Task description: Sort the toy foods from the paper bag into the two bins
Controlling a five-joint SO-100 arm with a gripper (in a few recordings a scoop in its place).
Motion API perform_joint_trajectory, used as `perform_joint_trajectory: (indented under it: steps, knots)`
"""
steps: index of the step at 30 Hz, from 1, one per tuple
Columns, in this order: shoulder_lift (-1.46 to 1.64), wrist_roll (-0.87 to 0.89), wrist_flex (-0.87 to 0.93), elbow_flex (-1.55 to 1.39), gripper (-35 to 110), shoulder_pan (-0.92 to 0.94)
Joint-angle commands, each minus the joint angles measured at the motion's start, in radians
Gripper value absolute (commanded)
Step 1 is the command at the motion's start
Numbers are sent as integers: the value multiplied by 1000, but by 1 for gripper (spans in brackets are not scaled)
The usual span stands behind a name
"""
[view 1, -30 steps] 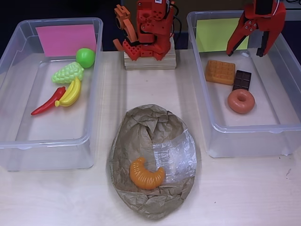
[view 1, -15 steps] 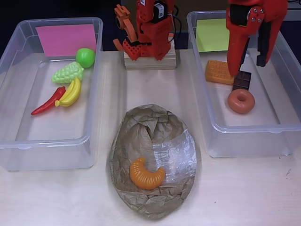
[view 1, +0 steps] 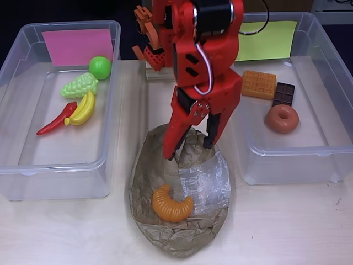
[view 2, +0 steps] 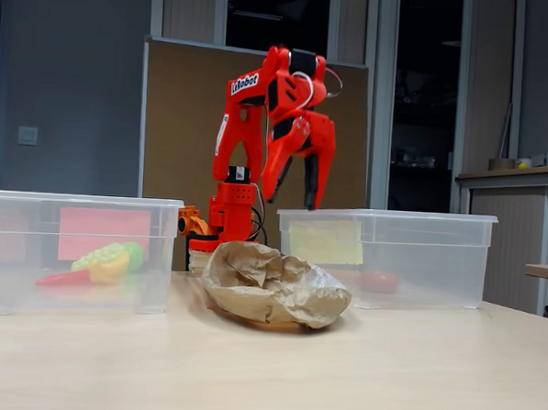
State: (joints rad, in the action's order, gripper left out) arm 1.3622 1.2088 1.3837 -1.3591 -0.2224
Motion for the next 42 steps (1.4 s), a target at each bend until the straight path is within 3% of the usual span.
perform_joint_trajectory:
  steps: [1,11,30,42]
  knots:
    - [-69,-91,-52,55,36,48]
    - [-347,-308,-98,276,39,63]
    - [-555,-356,-169,301,37,115]
    - [-606,-316,-46,442,8,130]
